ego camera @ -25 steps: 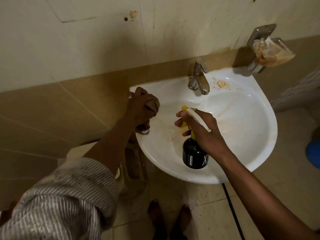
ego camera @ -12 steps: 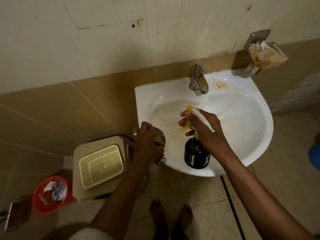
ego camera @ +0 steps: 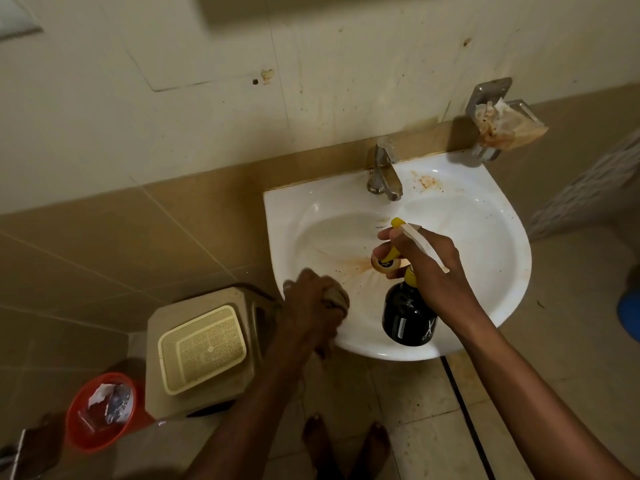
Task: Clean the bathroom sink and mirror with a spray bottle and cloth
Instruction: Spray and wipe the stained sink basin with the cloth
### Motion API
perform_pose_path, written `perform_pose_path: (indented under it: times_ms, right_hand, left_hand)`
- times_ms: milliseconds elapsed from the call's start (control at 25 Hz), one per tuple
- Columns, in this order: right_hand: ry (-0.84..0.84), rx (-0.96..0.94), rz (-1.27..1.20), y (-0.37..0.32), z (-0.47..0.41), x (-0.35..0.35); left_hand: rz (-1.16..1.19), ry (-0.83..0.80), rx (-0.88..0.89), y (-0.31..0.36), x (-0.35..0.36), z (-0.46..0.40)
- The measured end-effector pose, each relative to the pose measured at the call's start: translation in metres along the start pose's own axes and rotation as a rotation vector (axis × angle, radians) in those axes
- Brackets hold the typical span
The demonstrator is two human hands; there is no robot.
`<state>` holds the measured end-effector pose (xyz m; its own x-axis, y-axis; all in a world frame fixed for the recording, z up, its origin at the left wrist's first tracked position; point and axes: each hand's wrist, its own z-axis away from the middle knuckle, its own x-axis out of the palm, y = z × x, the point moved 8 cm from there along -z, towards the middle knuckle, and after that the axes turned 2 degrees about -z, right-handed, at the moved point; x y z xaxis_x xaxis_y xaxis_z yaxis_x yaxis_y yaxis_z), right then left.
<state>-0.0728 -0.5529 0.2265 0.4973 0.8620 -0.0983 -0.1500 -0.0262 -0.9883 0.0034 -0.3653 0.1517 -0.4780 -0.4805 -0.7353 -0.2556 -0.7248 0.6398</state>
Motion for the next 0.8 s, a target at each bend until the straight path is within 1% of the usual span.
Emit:
perform_pose_path:
  times_ms: [80,120,160,240,280,360,440,520,600,800]
  right_hand:
    - [0.012,-0.001,-0.017,0.001,-0.001,-0.004]
    - [0.021,0.004,-0.021,0.004,-0.001,-0.007]
    - [0.030,0.011,-0.021,0.006,-0.001,-0.008]
    - [0.050,0.032,-0.024,0.011,0.001,-0.010]
    - [0.057,0.042,-0.019,0.013,0.002,-0.010]
    - [0.067,0.051,-0.006,0.018,0.003,-0.012]
    - [0.067,0.058,0.000,0.021,0.006,-0.015]
    - [0.078,0.066,-0.005,0.020,0.007,-0.020]
    - [0.089,0.066,0.000,0.018,0.007,-0.025]
    - [0.099,0.028,0.010,0.009,0.006,-0.033]
  left_hand:
    - [-0.047,0.065,0.045,-0.002,-0.026,-0.037]
    - [-0.125,0.034,0.095,-0.002,-0.030,-0.055]
    - [-0.243,-0.039,0.150,-0.005,-0.025,-0.069]
    - [-0.596,-0.200,0.272,-0.008,-0.003,-0.080]
    - [-0.746,-0.223,0.333,-0.008,0.005,-0.079]
    - [-0.875,-0.186,0.409,-0.002,0.012,-0.078]
    - [-0.889,-0.172,0.402,-0.001,0.013,-0.079]
    - [-0.872,-0.196,0.371,-0.003,0.014,-0.075]
    - [-0.836,-0.218,0.313,-0.006,0.020,-0.066]
    - [-0.823,-0.211,0.219,0.003,0.038,-0.036]
